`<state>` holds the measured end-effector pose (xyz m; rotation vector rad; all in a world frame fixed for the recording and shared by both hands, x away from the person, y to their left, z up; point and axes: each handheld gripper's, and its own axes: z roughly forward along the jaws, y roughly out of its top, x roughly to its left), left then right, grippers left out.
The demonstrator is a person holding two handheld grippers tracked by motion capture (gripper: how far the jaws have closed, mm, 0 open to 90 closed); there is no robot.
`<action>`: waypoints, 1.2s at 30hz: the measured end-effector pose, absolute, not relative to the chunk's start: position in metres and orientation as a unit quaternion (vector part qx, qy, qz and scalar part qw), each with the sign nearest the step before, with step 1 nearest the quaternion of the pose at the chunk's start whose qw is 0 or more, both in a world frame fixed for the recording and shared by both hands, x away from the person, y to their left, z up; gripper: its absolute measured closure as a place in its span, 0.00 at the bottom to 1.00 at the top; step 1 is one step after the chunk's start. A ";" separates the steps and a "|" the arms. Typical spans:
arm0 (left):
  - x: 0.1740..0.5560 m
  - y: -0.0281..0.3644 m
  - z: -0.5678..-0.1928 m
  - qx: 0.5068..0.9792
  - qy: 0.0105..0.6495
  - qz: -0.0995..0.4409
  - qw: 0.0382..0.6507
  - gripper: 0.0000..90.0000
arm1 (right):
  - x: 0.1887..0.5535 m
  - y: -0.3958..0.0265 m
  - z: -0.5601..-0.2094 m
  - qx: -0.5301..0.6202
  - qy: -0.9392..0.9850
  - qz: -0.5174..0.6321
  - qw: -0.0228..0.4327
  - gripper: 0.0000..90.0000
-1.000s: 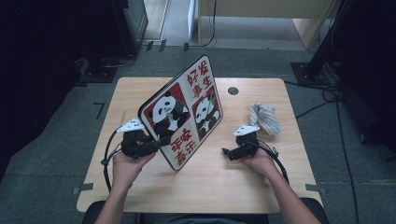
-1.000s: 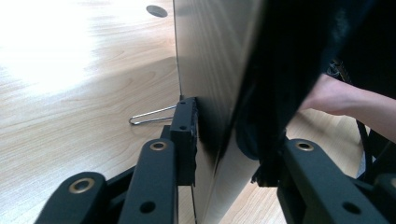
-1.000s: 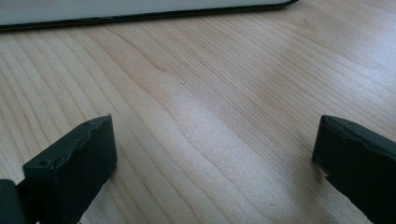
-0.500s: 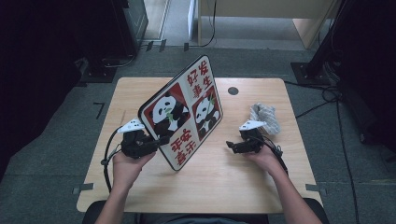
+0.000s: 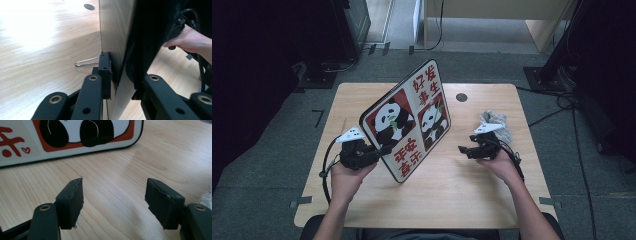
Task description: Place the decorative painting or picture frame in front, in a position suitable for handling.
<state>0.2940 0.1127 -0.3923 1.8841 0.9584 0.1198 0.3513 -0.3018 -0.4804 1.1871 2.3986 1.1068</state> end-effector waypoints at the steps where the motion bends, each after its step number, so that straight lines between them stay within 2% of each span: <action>1: 0.294 0.113 -0.392 0.776 0.394 0.050 0.490 0.86 | 0.352 -0.302 -0.480 0.410 0.822 0.377 0.117 0.35; 21: 0.295 0.114 -0.392 0.780 0.389 0.052 0.488 0.86 | 0.364 -0.326 -0.466 0.444 0.797 0.396 0.105 0.34; 36: 0.297 0.114 -0.392 0.781 0.389 0.045 0.486 0.85 | 0.389 -0.346 -0.453 0.463 0.783 0.406 0.090 0.34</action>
